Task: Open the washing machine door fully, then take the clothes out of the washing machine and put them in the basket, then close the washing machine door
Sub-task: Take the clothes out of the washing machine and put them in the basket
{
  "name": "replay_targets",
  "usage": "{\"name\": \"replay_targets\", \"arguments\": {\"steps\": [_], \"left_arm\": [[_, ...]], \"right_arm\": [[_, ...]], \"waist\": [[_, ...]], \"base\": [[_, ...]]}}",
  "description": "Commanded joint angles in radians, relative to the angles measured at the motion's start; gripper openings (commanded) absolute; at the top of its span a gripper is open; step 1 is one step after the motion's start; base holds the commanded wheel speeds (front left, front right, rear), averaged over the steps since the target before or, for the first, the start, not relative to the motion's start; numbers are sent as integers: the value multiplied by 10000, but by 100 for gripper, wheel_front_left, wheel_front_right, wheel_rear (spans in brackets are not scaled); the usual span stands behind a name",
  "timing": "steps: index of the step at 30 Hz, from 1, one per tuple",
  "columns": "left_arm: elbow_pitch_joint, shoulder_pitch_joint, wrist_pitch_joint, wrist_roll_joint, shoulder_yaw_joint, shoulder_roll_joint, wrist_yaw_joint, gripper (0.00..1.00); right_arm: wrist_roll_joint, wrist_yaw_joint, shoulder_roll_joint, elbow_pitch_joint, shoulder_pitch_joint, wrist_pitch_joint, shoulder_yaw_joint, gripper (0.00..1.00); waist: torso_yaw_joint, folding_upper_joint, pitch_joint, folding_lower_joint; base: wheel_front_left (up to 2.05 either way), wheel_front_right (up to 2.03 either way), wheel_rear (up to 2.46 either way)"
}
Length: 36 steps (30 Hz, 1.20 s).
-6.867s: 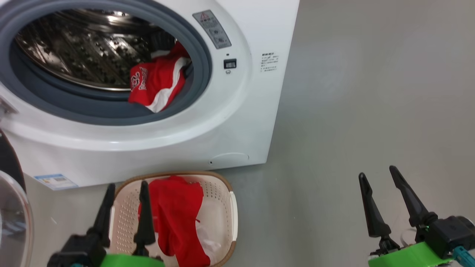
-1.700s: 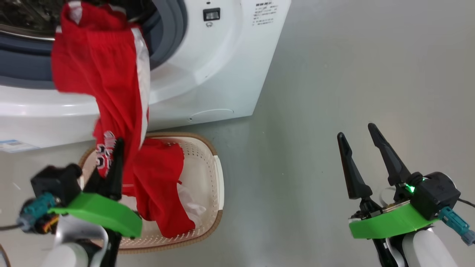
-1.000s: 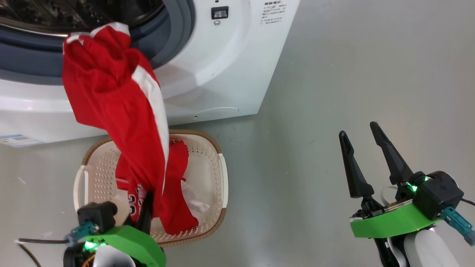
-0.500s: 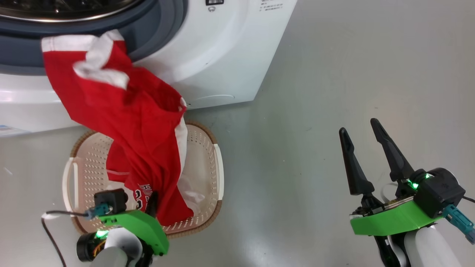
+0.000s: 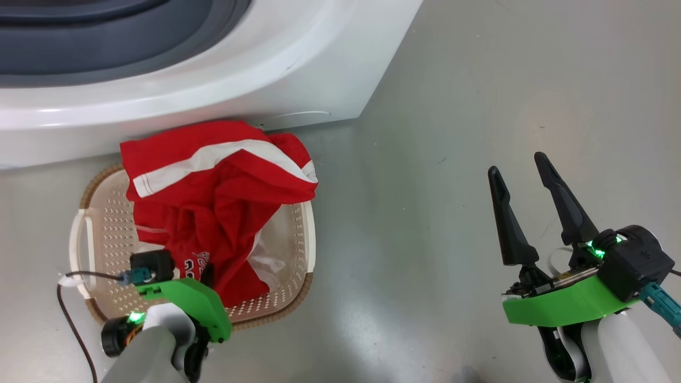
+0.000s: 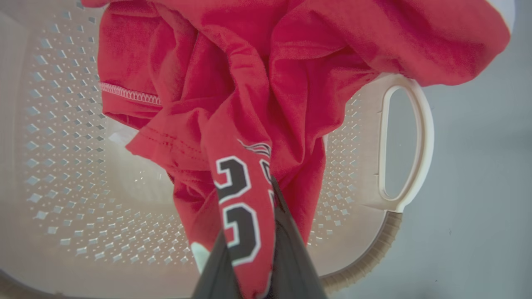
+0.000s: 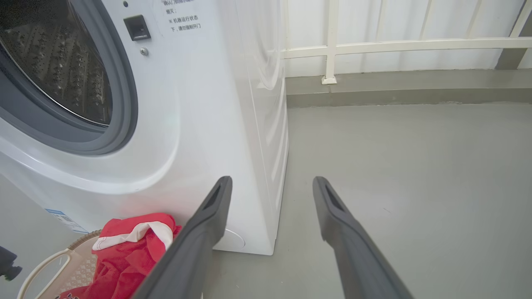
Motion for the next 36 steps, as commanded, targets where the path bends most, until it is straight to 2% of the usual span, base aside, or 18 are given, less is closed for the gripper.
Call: {"name": "replay_targets", "arguments": {"steps": [1, 8, 18, 19, 20, 22, 31, 36], "left_arm": [[242, -120, -169, -54, 201, 178, -104, 0], [1202, -675, -565, -105, 170, 116, -312, 0], [1613, -912, -925, -261, 194, 74, -462, 1], [1629, -918, -966, -284, 206, 74, -478, 28], [1643, -914, -991, -378, 278, 65, -510, 42], [1662, -897, -1012, -673, 501, 15, -603, 100], [1669, -855, -1236, -842, 556, 51, -755, 100], [1133, -749, -1499, -684, 534, 147, -797, 100]], "right_arm": [[-6, 63, -68, -265, -39, -63, 176, 100], [-3, 63, -68, -251, -131, -63, 201, 100], [-9, 63, -68, -142, -127, -63, 190, 100], [-16, 63, -68, -130, -113, -63, 179, 100], [-21, 63, -68, -118, -98, -63, 171, 100], [-31, 63, -68, -90, -72, -63, 154, 100], [-1, 63, -68, 13, 13, -63, 215, 100], [-7, 63, -68, 52, 131, -63, 134, 100]], "waist": [[-6, 0, 101, 0], [-16, 0, 257, 0], [83, 0, 124, 0], [106, 0, 70, 0], [126, 0, 33, 0], [177, 0, -70, 0], [313, 0, -479, 0], [421, 0, -863, 0]], "base": [[0, 0, 0], [0, 0, 0], [0, 0, 0], [0, 0, 0], [0, 0, 0], [0, 0, 0], [0, 0, 0], [0, 0, 0]]}}
